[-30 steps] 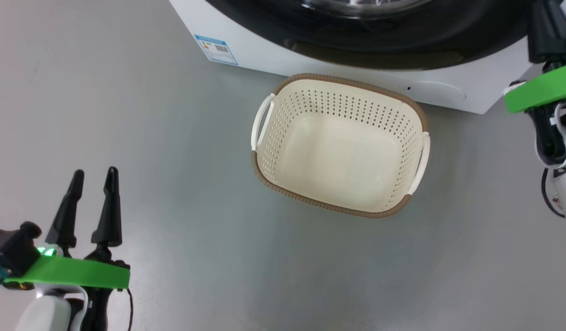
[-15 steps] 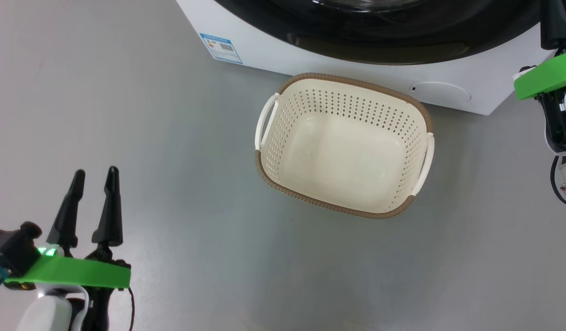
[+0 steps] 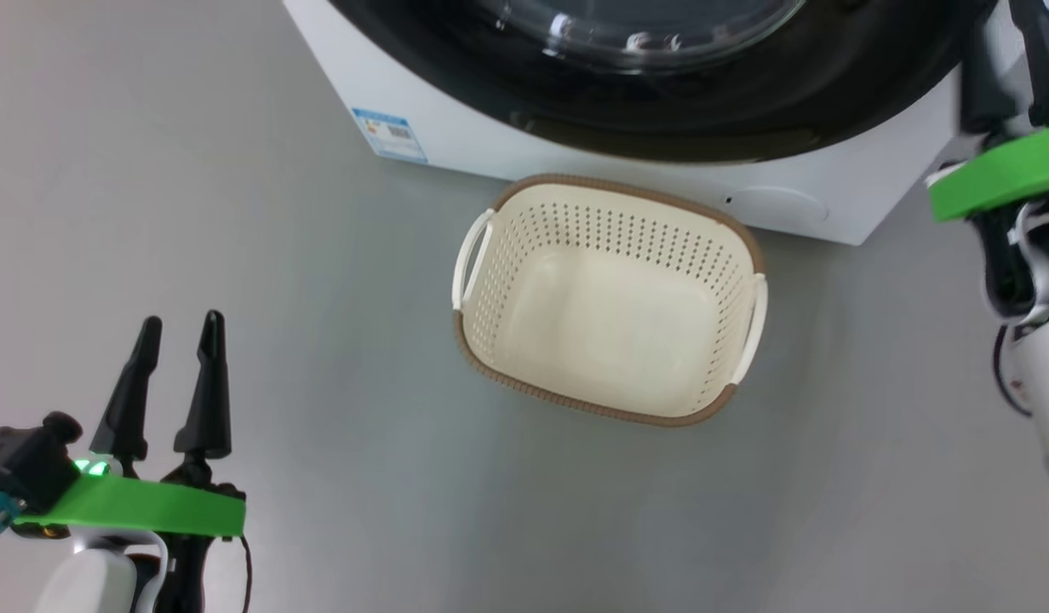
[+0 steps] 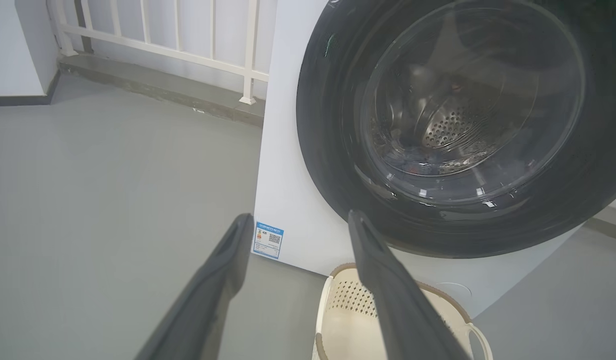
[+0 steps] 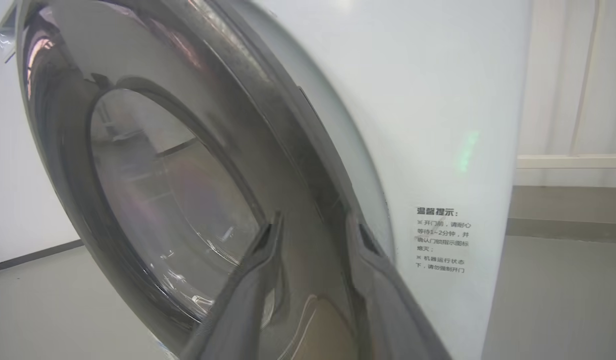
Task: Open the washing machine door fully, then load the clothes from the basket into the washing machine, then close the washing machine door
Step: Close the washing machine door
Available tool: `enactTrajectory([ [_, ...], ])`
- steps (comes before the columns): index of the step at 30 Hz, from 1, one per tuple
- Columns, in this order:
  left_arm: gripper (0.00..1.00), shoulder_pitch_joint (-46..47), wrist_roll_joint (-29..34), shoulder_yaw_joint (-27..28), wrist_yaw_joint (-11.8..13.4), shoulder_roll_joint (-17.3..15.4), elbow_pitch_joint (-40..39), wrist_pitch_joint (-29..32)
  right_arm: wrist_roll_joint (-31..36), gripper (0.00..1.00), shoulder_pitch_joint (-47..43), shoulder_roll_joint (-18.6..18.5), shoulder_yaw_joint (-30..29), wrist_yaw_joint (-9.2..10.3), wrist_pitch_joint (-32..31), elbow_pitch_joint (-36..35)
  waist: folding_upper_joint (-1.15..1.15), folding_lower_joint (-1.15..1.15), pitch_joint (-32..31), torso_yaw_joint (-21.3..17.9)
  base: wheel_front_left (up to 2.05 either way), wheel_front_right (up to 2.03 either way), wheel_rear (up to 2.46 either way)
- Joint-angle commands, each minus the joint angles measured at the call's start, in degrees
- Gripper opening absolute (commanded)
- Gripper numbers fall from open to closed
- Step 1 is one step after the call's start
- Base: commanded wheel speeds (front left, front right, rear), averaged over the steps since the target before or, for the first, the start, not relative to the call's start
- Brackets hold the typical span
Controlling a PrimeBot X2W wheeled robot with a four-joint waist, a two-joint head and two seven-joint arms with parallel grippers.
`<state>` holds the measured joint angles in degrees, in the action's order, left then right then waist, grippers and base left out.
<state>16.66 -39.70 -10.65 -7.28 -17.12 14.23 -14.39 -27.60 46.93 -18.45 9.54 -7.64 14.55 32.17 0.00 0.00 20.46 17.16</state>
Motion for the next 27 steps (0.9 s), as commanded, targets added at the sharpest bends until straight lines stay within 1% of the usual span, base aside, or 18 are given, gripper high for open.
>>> enactTrajectory([
  [1,1.00,0.09,0.47,1.89,-0.21,-2.50,-0.99,-0.61,-0.20,1.00,-2.00,0.69,1.11,0.15,0.45,-2.31,0.00,0.00,-2.09,-1.67,0.00,0.00,0.00],
  [15,1.00,-1.71,0.95,0.98,-0.19,-3.13,-0.58,-0.61,-2.38,1.00,-10.78,1.98,3.30,0.15,0.45,-9.13,0.00,0.00,-8.91,-8.48,0.00,0.00,0.00],
  [17,1.00,-1.88,0.96,0.99,-0.16,-3.15,-0.56,-0.61,-2.60,1.00,-11.39,1.94,3.51,0.15,0.45,-9.46,0.00,0.00,-9.34,-8.95,0.00,0.00,0.00],
  [27,1.00,-3.91,0.94,0.48,0.61,-3.03,-0.58,-0.57,-5.93,1.00,-17.69,2.49,5.72,0.15,0.45,-12.69,0.00,0.00,-13.92,-13.04,0.00,0.00,0.00],
])
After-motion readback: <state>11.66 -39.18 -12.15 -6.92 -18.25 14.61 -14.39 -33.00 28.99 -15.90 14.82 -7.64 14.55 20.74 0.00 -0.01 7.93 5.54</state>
